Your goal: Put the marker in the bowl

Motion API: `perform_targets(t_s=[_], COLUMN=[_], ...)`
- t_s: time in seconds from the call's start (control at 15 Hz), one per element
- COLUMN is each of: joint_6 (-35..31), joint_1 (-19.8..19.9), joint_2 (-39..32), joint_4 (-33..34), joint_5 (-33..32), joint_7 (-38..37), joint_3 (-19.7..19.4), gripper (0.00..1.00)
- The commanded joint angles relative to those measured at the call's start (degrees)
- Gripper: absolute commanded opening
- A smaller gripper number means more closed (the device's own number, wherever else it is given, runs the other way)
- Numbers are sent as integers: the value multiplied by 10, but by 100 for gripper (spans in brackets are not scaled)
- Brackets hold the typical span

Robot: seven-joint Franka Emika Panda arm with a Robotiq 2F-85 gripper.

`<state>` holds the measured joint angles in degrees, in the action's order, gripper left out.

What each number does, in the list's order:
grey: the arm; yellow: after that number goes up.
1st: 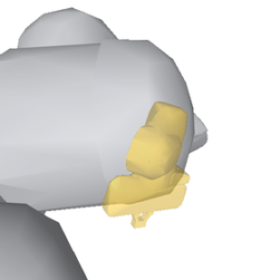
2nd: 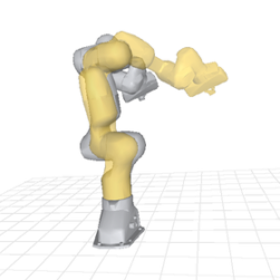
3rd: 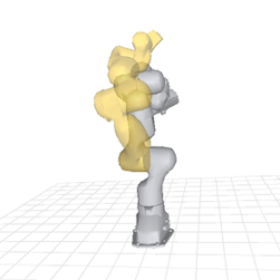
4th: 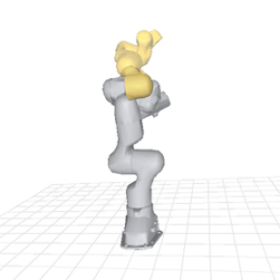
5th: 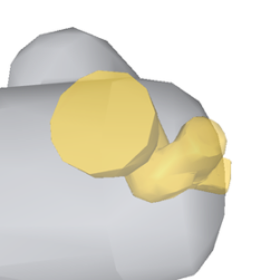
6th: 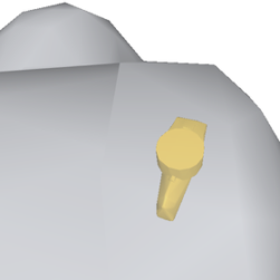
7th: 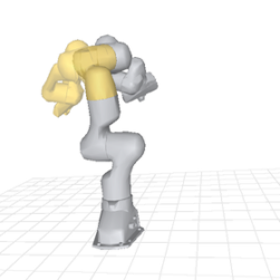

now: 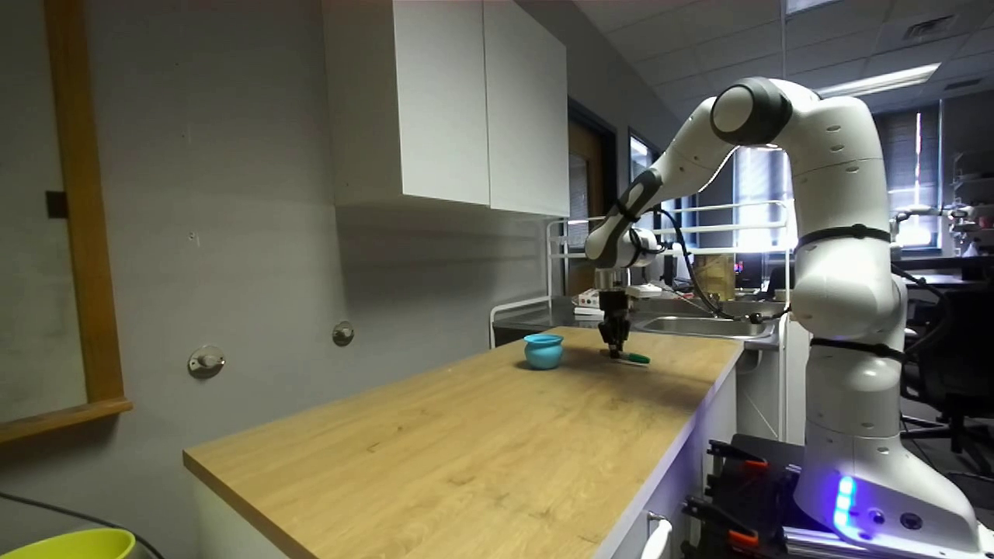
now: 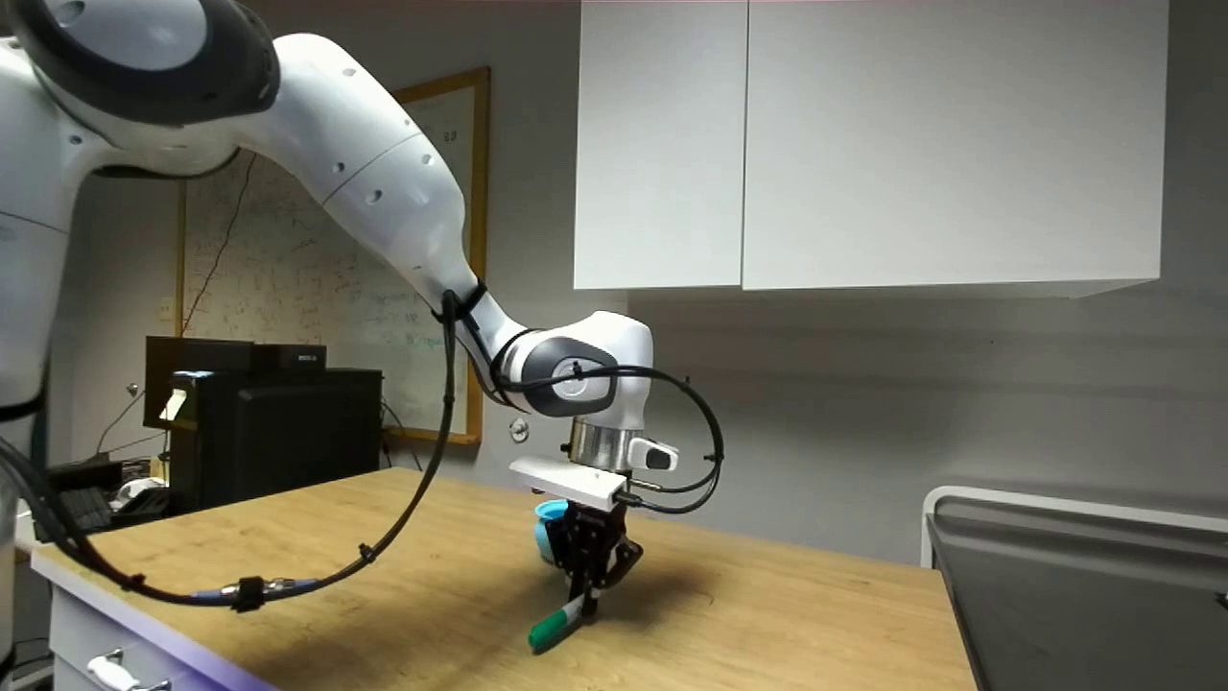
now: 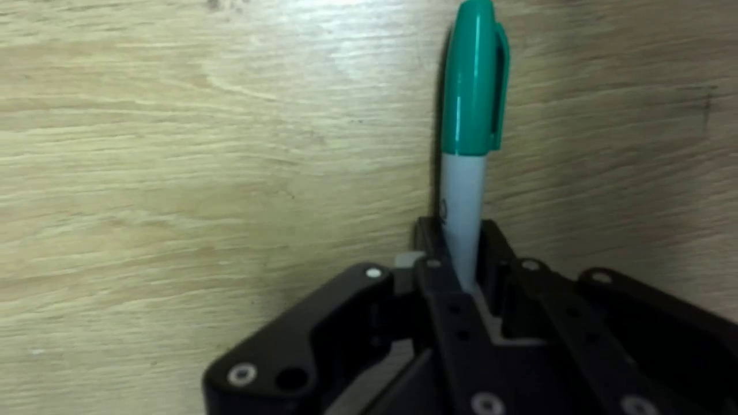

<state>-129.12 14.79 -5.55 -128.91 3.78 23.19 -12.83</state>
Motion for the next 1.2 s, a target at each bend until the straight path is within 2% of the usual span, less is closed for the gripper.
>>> perform_targets(t_s=[0.0, 0.27, 0.6, 0.87, 1.13], joint_6=[-31, -81, -189, -282, -362], joint_1=[-11, -30, -30, -9, 36], joint_2=[65, 146, 227, 235, 211], joint_4=[-37, -63, -81, -85, -89], joint_5=[-6, -26, -100, -155, -247], joint_7=[-31, -81, -215, -347, -489], joint_3=[7, 15, 48, 95, 165], gripper=[5, 5, 5, 5, 5])
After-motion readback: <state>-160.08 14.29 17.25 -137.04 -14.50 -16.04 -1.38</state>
